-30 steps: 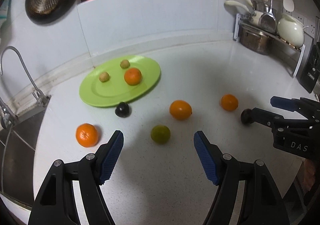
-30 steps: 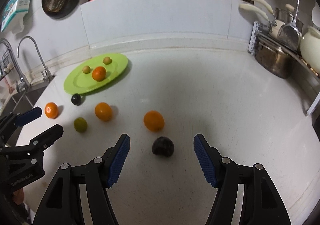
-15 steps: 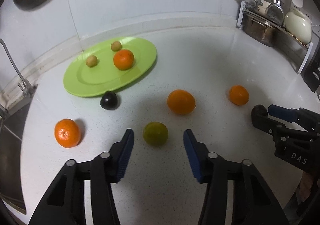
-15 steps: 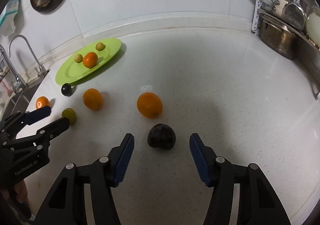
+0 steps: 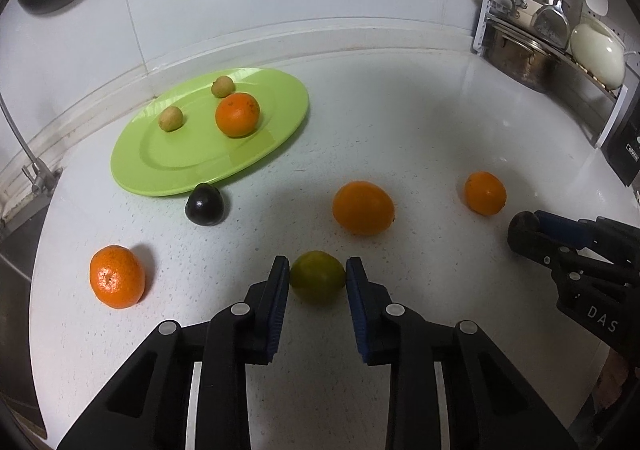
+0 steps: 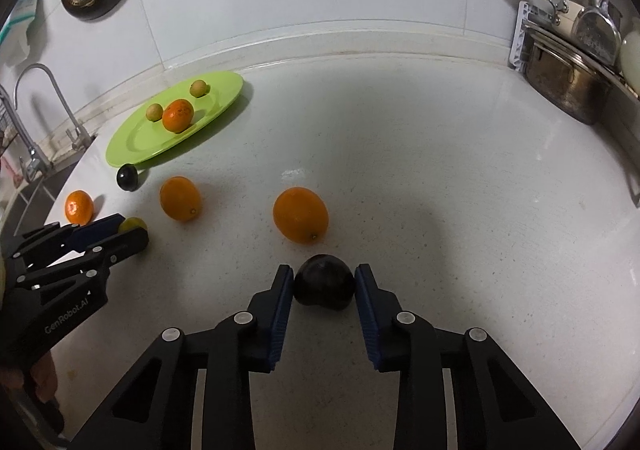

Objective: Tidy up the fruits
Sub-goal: 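Carry the lime and plum onto the green plate and open both tools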

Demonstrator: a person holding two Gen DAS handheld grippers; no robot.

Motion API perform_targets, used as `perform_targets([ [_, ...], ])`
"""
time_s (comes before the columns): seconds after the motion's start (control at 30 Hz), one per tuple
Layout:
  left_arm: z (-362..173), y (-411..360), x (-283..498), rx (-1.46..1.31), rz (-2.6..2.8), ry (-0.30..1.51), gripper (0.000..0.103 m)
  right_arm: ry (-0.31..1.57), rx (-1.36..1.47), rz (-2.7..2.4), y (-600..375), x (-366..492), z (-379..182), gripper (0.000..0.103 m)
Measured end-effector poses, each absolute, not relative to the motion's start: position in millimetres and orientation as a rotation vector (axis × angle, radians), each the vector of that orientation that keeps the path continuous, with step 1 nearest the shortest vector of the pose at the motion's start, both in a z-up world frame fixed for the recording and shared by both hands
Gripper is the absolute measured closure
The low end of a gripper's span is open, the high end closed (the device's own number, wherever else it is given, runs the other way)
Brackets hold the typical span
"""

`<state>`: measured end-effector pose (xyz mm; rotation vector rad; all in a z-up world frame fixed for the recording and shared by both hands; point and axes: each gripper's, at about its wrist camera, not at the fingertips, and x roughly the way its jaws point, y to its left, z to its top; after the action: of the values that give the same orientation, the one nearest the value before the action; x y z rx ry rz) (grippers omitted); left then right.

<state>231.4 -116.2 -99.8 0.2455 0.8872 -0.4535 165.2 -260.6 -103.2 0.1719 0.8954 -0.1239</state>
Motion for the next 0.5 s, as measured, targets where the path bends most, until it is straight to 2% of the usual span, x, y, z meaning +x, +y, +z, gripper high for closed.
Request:
perform_targets([
  [0.5, -72.1, -97.9, 221.4, 0.202, -0.496, 0.834, 0.075, 0.831, 0.152, -0.076, -245.1, 162.7, -78.9, 0.071],
])
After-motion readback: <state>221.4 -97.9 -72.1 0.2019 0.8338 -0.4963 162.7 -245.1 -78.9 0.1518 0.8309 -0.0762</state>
